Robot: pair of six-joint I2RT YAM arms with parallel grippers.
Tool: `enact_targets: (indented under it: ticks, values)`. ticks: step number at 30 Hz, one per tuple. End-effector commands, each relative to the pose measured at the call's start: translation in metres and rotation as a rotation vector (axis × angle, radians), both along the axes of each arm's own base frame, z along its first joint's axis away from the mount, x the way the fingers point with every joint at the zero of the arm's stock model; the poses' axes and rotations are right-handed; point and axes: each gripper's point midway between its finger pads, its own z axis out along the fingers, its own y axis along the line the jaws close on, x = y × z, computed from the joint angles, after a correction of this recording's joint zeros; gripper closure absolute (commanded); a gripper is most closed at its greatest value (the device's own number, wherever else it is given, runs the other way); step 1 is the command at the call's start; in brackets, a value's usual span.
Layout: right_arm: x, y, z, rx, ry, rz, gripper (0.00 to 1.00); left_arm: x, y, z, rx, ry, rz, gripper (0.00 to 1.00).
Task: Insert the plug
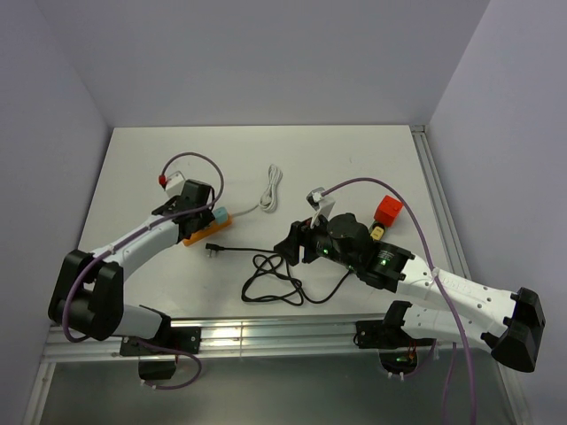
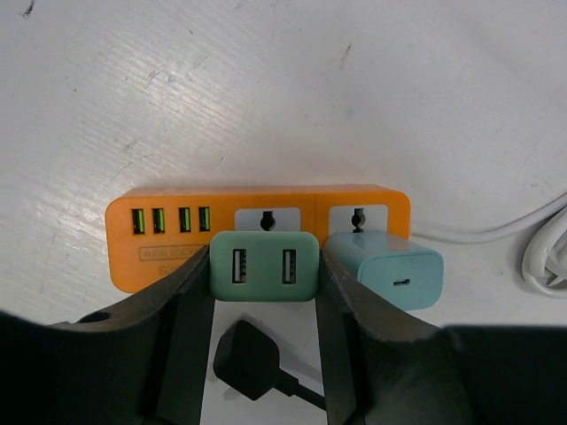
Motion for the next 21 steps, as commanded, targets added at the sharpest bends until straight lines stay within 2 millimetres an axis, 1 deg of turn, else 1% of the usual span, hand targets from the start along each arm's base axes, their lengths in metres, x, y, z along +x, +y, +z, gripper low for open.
enact_targets:
  ticks: [1, 7, 11, 12, 16, 17, 20, 21]
  values:
    - [0.002, 0.002, 0.007, 0.034, -0.018, -0.004, 0.31, -0.008, 0.001, -0.003, 0.048, 0.013, 0.006, 1.0]
    - [0.001, 0.0, 0.009, 0.042, -0.02, -0.006, 0.31, -0.028, -0.009, -0.023, 0.116, 0.071, -0.012, 1.0]
    - [0.0, 0.0, 0.01, 0.045, -0.019, -0.002, 0.31, -0.034, -0.01, -0.03, 0.166, 0.093, -0.018, 1.0]
    - [0.0, 0.0, 0.009, 0.042, -0.018, -0.004, 0.31, -0.034, -0.014, -0.029, 0.169, 0.092, -0.026, 1.0]
    - [-0.001, 0.0, 0.01, 0.049, -0.016, -0.002, 0.31, -0.036, -0.015, -0.036, 0.19, 0.129, -0.042, 1.0]
    - [-0.001, -0.002, 0.01, 0.049, -0.019, -0.005, 0.31, -0.039, -0.014, -0.042, 0.198, 0.15, -0.046, 1.0]
    - [-0.002, -0.004, 0.01, 0.048, -0.02, -0.009, 0.31, -0.045, -0.015, -0.049, 0.183, 0.169, -0.044, 1.0]
    - [-0.002, -0.004, 0.009, 0.049, -0.019, -0.01, 0.31, -0.051, -0.015, -0.055, 0.169, 0.183, -0.044, 1.0]
